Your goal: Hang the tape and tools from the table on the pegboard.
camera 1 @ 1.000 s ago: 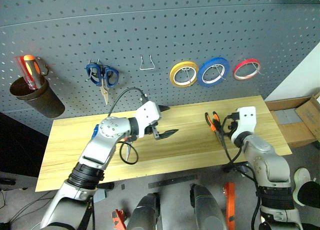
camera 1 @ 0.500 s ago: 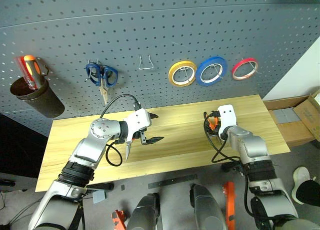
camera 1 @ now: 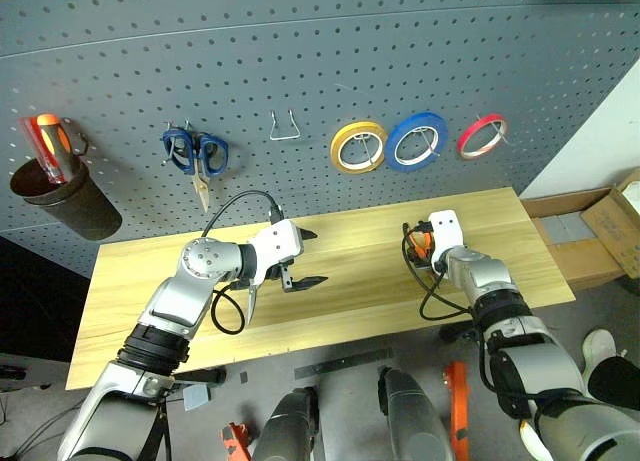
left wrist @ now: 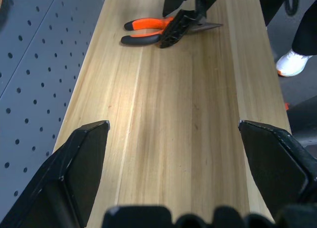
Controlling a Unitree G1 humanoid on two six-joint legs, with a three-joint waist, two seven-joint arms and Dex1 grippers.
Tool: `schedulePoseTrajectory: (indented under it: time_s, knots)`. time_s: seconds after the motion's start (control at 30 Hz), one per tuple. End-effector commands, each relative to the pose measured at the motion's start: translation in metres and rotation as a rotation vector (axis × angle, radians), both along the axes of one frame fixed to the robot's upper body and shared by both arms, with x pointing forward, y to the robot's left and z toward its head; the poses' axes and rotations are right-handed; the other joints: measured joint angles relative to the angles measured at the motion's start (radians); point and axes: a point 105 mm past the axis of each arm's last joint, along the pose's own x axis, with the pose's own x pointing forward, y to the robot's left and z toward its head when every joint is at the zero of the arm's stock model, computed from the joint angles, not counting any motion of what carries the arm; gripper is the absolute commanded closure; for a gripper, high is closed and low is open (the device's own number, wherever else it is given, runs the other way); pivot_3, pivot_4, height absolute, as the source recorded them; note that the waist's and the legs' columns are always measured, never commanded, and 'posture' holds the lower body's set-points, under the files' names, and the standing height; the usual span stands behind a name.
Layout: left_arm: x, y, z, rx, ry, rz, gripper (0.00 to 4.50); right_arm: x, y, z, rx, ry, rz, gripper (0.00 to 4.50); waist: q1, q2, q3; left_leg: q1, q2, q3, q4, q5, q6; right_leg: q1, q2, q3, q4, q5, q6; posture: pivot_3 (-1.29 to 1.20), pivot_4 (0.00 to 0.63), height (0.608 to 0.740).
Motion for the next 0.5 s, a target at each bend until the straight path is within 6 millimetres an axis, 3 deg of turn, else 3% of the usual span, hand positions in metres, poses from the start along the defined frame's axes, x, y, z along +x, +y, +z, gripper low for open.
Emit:
schedulePoseTrajectory:
  time_s: [0.03, 0.3, 0.5]
  knots:
    - [-0.002, -0.004, 0.008, -0.009, -0.044, -0.021, 0.0, 0.001, -0.002, -0.003, 0.011, 0.014, -0.004, 0.05, -0.003, 0.0, 0.0, 0.0, 0.0, 0.0, 0.0, 0.0, 0.0, 0.0, 0.0, 0.0, 0.0, 0.0, 0.0, -0.16, 0.247, 0.74]
    - [-0.003, -0.002, 0.005, -0.019, -0.036, -0.005, 0.0, 0.006, 0.015, -0.004, -0.01, 0.014, 0.045, 2.59, -0.017, -0.002, -0.002, 0.001, 0.0, 0.002, 0.001, 0.0, 0.0, 0.0, 0.0, 0.002, 0.0, 0.002, 0.001, -0.16, 0.245, 0.74]
    - [-0.001, 0.005, 0.008, -0.06, -0.031, 0.047, 0.0, 0.015, 0.028, 0.012, -0.009, -0.064, 0.079, 2.62, -0.023, -0.002, -0.002, 0.001, 0.001, 0.002, 0.001, 0.0, 0.0, 0.0, 0.001, 0.002, 0.0, 0.002, 0.0, -0.16, 0.242, 0.74]
